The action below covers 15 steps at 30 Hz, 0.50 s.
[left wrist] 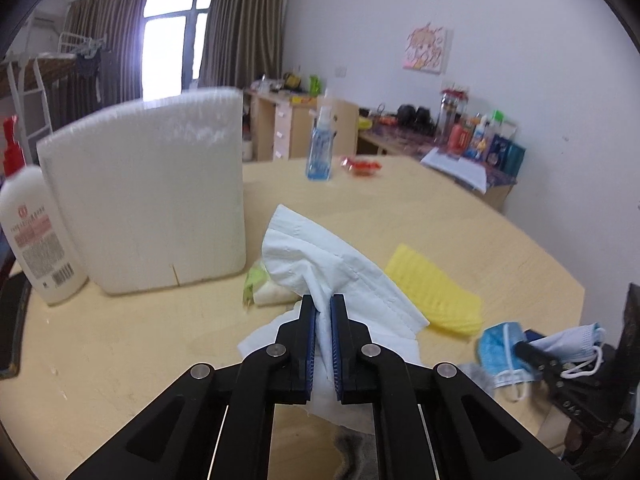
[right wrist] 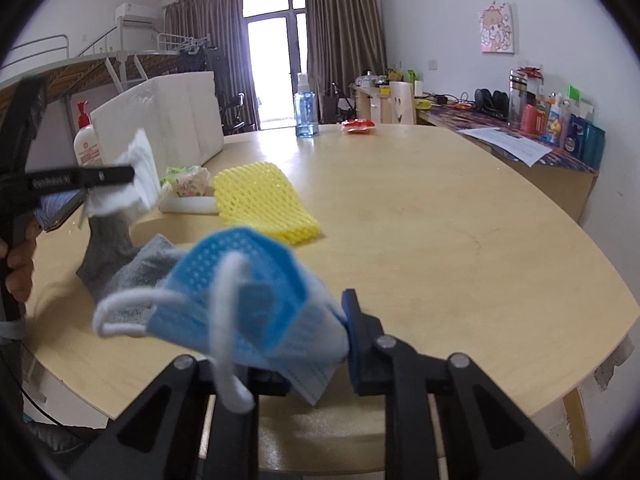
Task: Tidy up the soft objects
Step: 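Lift the white napkin with the left tool while the right tool lifts the blue mask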
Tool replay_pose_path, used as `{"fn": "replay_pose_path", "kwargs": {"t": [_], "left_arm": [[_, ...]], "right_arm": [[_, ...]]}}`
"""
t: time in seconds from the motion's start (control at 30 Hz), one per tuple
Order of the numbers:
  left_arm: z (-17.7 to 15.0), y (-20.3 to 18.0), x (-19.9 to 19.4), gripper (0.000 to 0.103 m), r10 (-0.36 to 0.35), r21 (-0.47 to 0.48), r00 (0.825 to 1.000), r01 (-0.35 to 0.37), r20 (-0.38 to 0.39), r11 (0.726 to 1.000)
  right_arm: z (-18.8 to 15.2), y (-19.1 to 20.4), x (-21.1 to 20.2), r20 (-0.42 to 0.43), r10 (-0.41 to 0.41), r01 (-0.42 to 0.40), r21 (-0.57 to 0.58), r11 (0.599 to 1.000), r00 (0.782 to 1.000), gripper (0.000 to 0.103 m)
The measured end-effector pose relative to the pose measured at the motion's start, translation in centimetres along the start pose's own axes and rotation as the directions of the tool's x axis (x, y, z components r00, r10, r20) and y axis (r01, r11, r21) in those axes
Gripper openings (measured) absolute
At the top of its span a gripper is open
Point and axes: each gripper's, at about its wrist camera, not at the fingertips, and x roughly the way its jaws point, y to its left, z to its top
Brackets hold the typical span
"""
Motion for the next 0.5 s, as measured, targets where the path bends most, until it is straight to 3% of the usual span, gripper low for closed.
{"fn": "replay_pose_path", "kwargs": {"t": [0.17,0.37,0.5], "left_arm": [[0.8,0.1,-2.1,0.007,-0.003,-0.005,0.997,0.003,0.077,1.000],[0.1,0.3,-3.0,0.007,0.012,-0.024,0.995,-0.009,0.099,1.000],[-0.3,0.6,-3.6,0.007,0.016,-0.049,0.994,-0.011,0.111,0.999]], "right_arm": [[0.0,0.2,0.0,-0.010,-0.012,0.012,0.000,1.000,1.000,0.022],[-0.1,0.3,-0.2,-0.022,-0.038,0.038,-0.003,0.999,0.999,0.023],[-0.2,0.5,-0.7,-0.030,-0.049,0.049,-0.009,0.999,0.998,0.030]]}}
